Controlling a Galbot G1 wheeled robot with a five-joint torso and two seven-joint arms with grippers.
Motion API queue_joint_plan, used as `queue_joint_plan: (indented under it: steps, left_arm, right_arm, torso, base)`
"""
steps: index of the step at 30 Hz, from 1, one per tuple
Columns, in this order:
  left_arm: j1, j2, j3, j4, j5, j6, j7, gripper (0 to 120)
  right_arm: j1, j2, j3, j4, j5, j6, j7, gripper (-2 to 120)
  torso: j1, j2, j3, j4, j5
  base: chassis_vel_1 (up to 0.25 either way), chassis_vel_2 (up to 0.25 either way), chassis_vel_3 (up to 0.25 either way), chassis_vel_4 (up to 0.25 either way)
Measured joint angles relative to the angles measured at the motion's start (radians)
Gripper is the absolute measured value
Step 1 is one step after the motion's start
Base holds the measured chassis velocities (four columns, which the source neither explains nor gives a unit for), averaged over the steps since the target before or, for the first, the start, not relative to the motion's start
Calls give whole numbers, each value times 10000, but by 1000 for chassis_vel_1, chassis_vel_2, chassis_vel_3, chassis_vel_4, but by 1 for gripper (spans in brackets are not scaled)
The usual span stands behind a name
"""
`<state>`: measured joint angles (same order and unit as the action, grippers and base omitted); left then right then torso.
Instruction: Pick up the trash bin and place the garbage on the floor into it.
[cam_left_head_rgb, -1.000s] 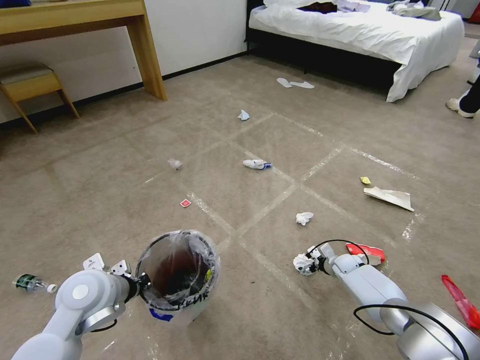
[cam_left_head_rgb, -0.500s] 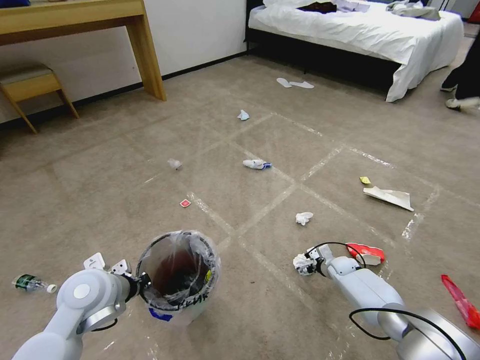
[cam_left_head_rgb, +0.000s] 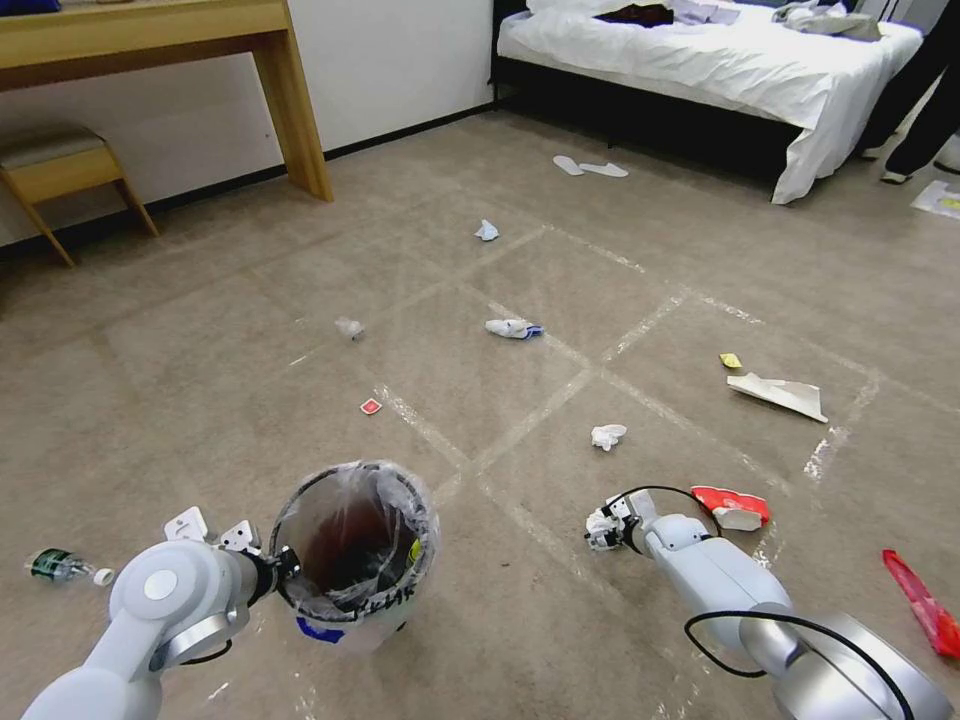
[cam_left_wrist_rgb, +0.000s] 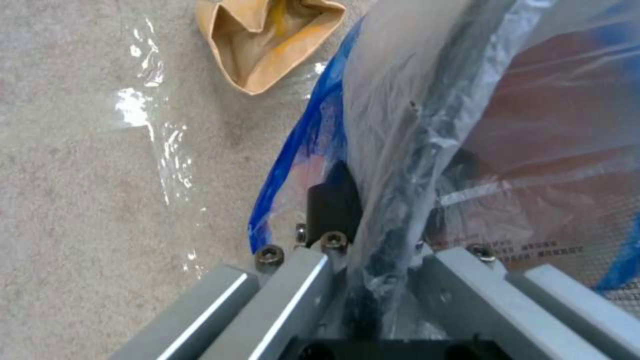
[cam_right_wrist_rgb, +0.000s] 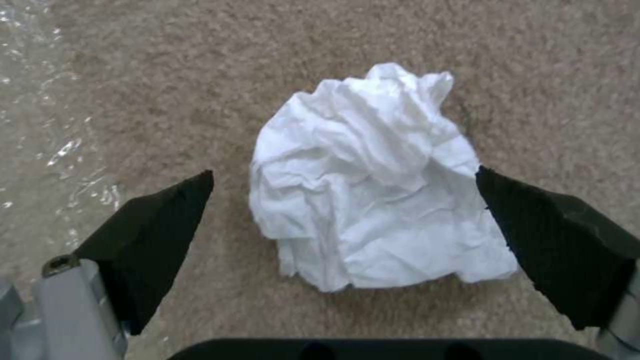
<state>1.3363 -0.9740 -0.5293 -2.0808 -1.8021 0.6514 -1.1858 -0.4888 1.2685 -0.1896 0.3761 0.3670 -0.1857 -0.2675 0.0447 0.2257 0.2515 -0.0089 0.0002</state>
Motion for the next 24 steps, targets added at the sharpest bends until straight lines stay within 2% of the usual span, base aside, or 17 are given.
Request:
queue_joint_plan:
  steps: [5,24]
  left_arm:
    - [10,12,-7,8,29,0,49,0]
    - [-103,60,61,88,93,-9,112,0]
  right_arm:
    - [11,76,141,-152,-280,142,116,100]
    - [2,182,535,-357,9,-81,556,100]
  torso:
    - [0,0,0,0,0]
    - [0,0,0,0,2]
  base:
    - [0,0,0,0]
    - [0,0,0,0]
